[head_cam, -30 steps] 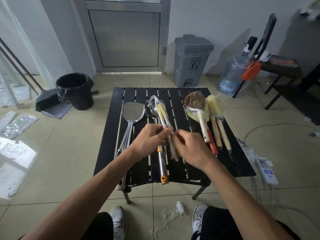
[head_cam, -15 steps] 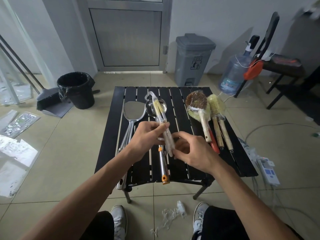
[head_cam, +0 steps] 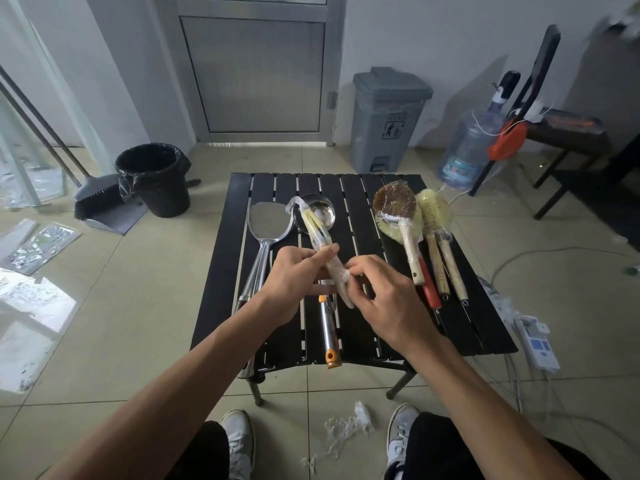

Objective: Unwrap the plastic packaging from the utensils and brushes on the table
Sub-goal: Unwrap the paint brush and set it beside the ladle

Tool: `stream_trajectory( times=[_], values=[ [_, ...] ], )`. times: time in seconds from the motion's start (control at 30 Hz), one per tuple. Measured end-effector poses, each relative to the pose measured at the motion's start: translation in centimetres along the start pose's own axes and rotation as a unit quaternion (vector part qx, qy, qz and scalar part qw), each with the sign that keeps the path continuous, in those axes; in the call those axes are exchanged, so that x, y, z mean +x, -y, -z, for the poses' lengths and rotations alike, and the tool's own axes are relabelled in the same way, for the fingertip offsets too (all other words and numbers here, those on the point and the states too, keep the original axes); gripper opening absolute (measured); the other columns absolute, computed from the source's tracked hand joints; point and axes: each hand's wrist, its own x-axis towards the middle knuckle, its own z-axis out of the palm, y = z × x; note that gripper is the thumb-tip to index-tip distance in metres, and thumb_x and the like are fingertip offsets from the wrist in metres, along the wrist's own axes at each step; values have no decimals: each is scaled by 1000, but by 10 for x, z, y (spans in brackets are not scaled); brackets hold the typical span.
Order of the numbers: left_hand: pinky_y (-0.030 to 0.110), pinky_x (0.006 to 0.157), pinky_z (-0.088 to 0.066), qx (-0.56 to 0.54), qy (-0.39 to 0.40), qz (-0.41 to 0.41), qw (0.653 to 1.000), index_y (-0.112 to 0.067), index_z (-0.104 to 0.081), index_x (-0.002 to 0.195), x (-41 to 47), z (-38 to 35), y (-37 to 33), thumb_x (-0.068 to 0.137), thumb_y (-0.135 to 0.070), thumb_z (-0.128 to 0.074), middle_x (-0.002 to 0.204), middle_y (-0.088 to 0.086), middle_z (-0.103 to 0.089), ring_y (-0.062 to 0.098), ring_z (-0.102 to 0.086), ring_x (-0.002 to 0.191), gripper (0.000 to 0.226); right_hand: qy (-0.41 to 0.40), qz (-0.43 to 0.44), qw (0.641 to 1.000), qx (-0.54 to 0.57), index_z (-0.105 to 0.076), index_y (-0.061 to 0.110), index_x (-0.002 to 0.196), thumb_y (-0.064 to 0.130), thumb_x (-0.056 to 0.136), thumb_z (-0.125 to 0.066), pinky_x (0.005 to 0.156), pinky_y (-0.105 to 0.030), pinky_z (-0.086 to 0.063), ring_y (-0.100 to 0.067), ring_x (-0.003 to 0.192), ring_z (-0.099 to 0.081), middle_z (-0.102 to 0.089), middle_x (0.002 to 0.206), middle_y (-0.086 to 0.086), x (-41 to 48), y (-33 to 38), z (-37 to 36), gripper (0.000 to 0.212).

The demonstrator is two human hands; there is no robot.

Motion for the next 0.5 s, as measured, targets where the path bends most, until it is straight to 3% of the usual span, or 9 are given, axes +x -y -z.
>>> stream_trajectory(
  times=[0.2, 0.33, 0.5],
  values=[
    [42, 73, -64, -53, -31, 13, 998, 10, -71, 84, 6, 5, 1, 103, -26, -67, 82, 20, -76, 34, -78, 81, 41, -20, 28, 999, -8, -61, 3, 92, 2, 95, -66, 82, -18, -53, -12, 92, -59, -58, 106, -7, 5, 9, -3, 6],
    [41, 72, -63, -94, -52, 53, 993, 11, -70, 95, 9, 9, 0, 99, -24, -71, 85, 22, -74, 34, -77, 81, 36, -9, 50, 999, -8, -63, 3, 92, -1, 94, -67, 90, -12, -47, -11, 96, -59, -60, 106, -7, 6, 12, -2, 6],
    [39, 68, -62, -122, -71, 80, 987, 8, -68, 106, 11, 12, -3, 98, -20, -73, 85, 19, -72, 32, -76, 78, 30, -15, 67, 997, -23, -65, 2, 91, -3, 91, -68, 89, -12, -47, -13, 92, -60, -63, 103, -8, 7, 14, -1, 6]
  ],
)
